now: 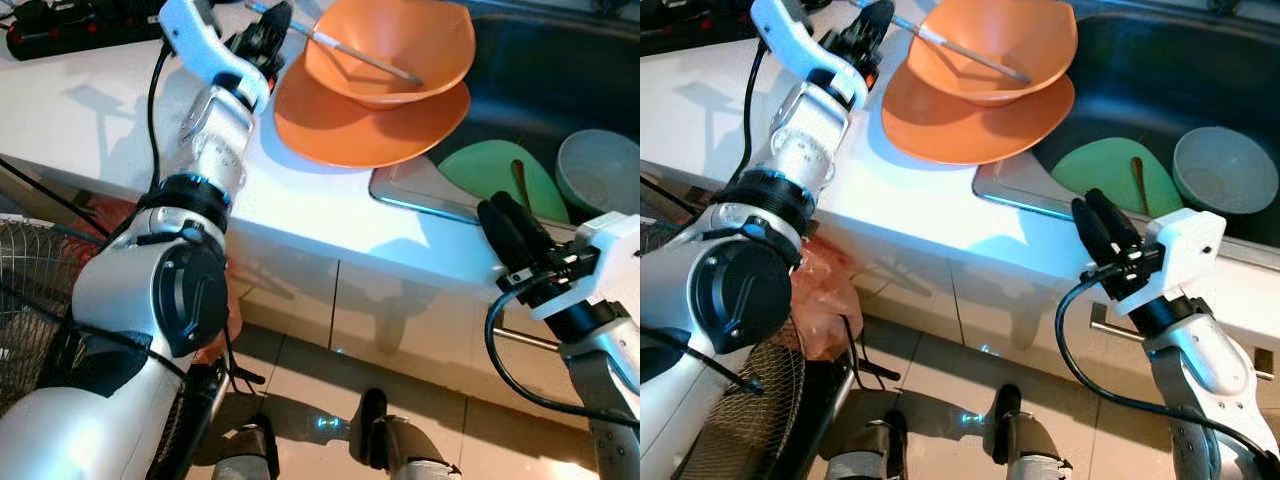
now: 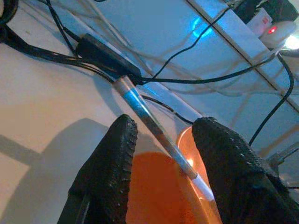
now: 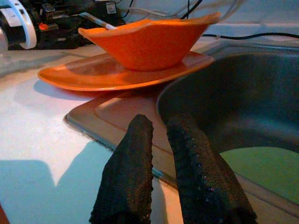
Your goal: Kitchen organization
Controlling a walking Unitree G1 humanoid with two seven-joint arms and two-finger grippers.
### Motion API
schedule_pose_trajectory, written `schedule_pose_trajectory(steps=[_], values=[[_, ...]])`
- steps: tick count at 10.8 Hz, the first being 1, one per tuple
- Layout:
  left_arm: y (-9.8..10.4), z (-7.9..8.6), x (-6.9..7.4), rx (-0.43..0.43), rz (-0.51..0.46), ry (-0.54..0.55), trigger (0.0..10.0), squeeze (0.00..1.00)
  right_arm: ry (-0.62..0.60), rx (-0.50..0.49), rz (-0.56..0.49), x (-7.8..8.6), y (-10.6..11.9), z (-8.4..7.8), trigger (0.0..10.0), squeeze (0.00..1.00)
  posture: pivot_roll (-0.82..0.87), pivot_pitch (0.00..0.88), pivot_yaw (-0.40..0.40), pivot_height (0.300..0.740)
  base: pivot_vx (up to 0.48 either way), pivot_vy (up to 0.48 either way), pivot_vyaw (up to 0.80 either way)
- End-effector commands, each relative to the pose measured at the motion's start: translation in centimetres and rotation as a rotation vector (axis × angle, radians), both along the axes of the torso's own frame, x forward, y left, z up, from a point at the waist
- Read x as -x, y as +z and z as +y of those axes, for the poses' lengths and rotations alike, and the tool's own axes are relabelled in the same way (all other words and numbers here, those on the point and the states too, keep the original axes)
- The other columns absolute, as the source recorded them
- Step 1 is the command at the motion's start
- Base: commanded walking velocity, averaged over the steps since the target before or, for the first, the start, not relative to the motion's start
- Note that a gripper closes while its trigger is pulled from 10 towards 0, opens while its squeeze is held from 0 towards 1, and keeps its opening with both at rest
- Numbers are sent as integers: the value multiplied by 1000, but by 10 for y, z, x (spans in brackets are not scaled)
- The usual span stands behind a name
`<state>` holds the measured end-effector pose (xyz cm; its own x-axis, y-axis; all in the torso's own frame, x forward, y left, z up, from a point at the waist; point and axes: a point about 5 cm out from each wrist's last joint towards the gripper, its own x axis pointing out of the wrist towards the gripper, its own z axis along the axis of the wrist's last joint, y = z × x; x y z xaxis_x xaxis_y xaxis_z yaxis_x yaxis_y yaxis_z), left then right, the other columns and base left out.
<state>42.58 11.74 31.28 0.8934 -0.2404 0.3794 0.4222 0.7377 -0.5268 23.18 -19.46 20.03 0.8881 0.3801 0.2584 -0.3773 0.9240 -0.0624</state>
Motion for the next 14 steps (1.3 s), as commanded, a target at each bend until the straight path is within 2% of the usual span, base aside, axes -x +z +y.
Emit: schedule_pose_trajectory(steps=[1, 2, 3, 4, 5, 6, 7, 14], values=[[6, -6, 0, -11, 1, -7, 10000, 0, -15, -27, 195, 4, -35, -1, 10000, 0, -167, 337, 68, 740, 0, 0, 0], [7, -7, 0, -8, 0, -9, 10000, 0, -18, -29, 196, 5, -35, -1, 10000, 0, -176, 336, 70, 740, 0, 0, 0], [9, -10, 0, -5, -3, -14, 6510, 0, -31, -33, 195, 8, -34, -2, 10000, 0, -189, 335, 74, 740, 0, 0, 0], [10, -12, 0, -11, -3, -15, 4431, 0, -38, -34, 196, 10, -34, -2, 10000, 0, -194, 336, 77, 740, 0, 0, 0], [8, -13, 0, -16, 4, -15, 3373, 0, -52, -32, 204, 15, -35, -5, 10000, 0, -201, 340, 77, 740, 0, 0, 0], [6, -11, 0, -10, 13, -5, 3765, 0, -59, -31, 210, 18, -35, -5, 10000, 0, -205, 344, 77, 740, 0, 0, 0], [6, -10, 0, -10, 15, 3, 0, 0, -61, -32, 213, 19, -36, -5, 10000, 0, -206, 345, 77, 740, 0, 0, 0], [8, -7, 0, 13, 5, 12, 0, 0, -72, -37, 229, 19, -38, -6, 10000, 0, -201, 355, 76, 740, 0, 0, 0]])
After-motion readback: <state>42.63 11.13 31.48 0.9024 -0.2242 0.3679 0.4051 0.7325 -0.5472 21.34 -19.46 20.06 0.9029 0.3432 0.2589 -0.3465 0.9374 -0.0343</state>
